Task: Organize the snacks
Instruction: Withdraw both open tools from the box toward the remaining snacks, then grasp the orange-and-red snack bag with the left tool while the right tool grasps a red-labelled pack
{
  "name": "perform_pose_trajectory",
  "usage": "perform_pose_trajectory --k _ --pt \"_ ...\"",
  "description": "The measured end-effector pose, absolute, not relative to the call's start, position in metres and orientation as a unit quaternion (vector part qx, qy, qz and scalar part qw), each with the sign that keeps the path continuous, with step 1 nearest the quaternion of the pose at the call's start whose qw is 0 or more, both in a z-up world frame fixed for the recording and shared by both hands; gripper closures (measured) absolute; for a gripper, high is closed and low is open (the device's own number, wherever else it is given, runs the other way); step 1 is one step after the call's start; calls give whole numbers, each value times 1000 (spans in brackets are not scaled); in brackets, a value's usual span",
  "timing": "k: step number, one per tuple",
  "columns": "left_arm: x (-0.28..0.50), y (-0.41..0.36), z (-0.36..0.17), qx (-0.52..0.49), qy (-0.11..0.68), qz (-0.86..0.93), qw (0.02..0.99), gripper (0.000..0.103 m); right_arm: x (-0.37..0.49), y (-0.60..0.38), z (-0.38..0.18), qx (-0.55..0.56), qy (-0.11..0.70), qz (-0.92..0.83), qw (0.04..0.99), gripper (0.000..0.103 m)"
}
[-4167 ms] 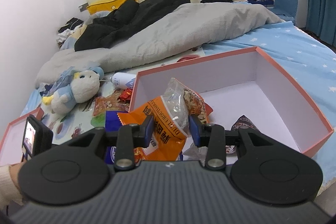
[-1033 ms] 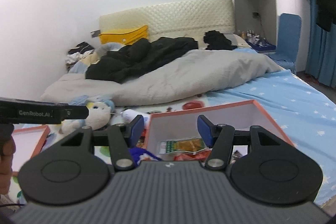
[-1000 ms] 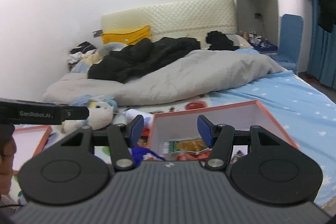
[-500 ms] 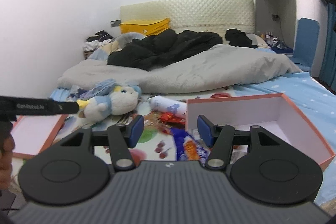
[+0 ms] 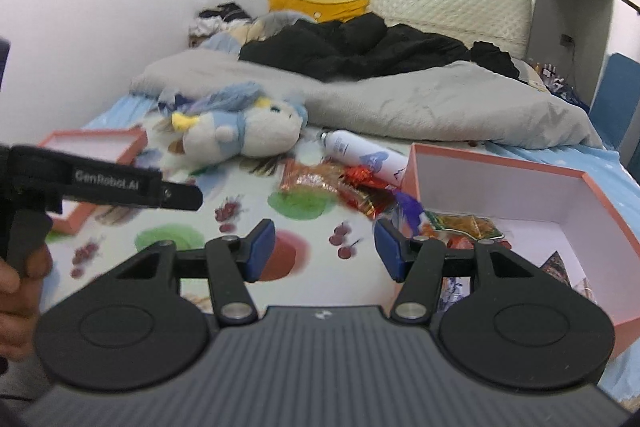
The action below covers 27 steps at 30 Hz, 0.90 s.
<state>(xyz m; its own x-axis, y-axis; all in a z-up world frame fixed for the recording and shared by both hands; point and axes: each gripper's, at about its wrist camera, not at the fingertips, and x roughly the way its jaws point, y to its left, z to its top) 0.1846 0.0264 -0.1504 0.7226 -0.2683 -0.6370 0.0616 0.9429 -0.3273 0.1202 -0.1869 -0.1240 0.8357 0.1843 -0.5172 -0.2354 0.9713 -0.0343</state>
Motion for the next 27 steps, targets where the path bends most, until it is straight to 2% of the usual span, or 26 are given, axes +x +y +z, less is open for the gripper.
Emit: perform_pose_trajectory --k 11,14,25,27 --pt "281 48 -216 -191 382 -100 899 35 180 -151 -175 -108 274 112 949 52" --pt "310 55 -238 -213 392 -109 888 38 206 -142 -194 -129 278 100 946 59" --pt "403 51 -287 -233 411 -147 869 43 296 -123 -245 -184 302 30 935 60" --pt "415 49 -290 -235 411 -151 868 48 309 -119 -251 -202 296 17 933 60"
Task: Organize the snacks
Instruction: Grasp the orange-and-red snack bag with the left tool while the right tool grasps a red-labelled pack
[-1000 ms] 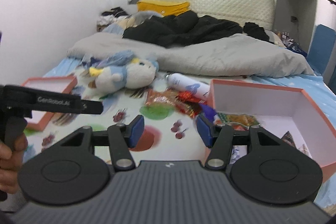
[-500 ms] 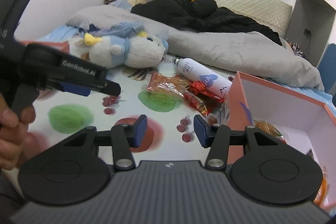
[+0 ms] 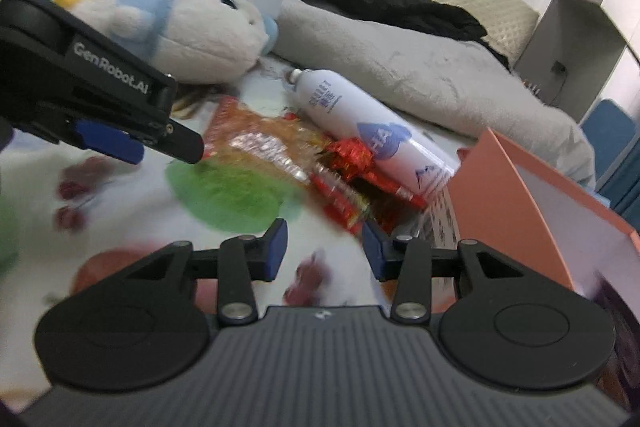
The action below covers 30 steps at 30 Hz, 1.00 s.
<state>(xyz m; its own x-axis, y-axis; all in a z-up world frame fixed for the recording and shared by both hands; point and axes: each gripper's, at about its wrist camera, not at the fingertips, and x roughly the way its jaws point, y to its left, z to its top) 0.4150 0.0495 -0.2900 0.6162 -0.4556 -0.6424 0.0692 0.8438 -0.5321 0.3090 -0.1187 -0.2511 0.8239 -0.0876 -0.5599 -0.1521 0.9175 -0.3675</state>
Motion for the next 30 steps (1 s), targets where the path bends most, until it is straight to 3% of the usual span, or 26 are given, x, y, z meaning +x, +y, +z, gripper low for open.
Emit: perform_pose_trajectory --k 5,9,13,15,21,30 --pt "436 46 -297 -249 412 -169 860 55 333 -115 -262 -236 290 -4 927 60" --pt "444 39 -298 -240 415 -167 862 72 346 -116 -271 -243 304 -1 921 60" --pt "447 40 -301 -253 417 -152 860 83 349 -116 -272 -242 308 9 920 80" --pt "447 39 -303 -255 417 -149 859 89 346 -113 -271 -249 305 7 919 84" --pt "431 43 -295 -260 407 -150 863 95 333 -110 -261 -251 300 12 920 89" --pt "376 61 -275 -263 403 -125 868 96 296 -101 -240 -254 293 36 921 92"
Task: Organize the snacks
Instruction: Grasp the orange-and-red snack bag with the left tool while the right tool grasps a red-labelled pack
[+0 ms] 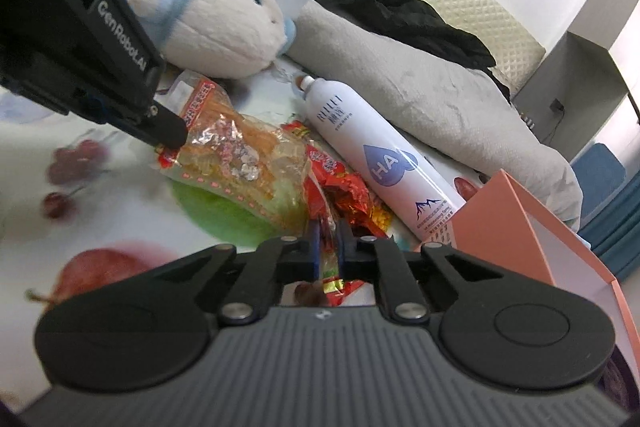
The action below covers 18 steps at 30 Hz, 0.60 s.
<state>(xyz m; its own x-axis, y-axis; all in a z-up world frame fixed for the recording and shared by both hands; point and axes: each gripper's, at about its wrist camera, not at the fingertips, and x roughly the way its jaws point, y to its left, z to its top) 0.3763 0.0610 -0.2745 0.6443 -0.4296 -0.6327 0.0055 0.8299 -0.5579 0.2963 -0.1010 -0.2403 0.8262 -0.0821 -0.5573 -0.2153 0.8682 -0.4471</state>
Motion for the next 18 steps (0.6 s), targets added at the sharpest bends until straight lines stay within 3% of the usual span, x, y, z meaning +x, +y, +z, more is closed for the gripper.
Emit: perform_pose_trajectory --k 18 --pt "220 90 -263 -272 435 -59 856 96 170 -101 -219 -246 337 119 901 97"
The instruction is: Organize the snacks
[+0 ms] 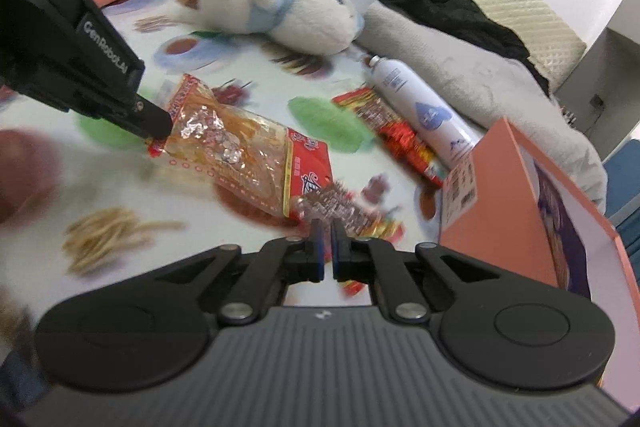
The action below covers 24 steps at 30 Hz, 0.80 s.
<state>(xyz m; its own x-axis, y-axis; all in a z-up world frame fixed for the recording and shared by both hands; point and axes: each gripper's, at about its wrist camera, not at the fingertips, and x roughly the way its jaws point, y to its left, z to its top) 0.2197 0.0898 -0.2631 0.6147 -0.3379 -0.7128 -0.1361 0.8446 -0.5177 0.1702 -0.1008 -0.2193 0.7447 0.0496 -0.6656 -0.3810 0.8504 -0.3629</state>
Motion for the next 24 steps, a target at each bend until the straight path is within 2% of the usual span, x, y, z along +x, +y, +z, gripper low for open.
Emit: perform_pose_trajectory --k 8,10,11,14,17,18,19,20,22,24 --pt "160 85 -259 -253 459 -42 850 95 149 -118 -210 -201 322 112 918 97" --pt "152 82 -258 -234 476 -41 847 92 151 -127 -205 -170 319 105 927 96" --pt "149 81 -257 -224 483 -44 845 85 152 -130 -203 -160 319 102 929 96" --pt "142 79 -253 -193 497 -63 844 53 155 -139 -201 -129 321 104 932 94" --pt "140 75 -245 -138 505 -79 848 45 158 -145 -205 -106 328 102 933 93" --pt "142 74 -242 -118 509 -89 848 38 159 -146 -207 -99 332 103 932 80" --pt "144 72 -240 -102 510 -96 849 35 161 -146 -209 -87 336 106 932 60" --pt "146 71 -236 -83 506 -103 852 30 163 -147 -210 -78 337 110 932 53" --pt "152 66 -230 -49 487 -116 864 29 165 -146 -213 -71 337 116 932 51" --pt "160 60 -227 -9 478 -137 868 23 170 -143 -215 -67 345 120 928 51"
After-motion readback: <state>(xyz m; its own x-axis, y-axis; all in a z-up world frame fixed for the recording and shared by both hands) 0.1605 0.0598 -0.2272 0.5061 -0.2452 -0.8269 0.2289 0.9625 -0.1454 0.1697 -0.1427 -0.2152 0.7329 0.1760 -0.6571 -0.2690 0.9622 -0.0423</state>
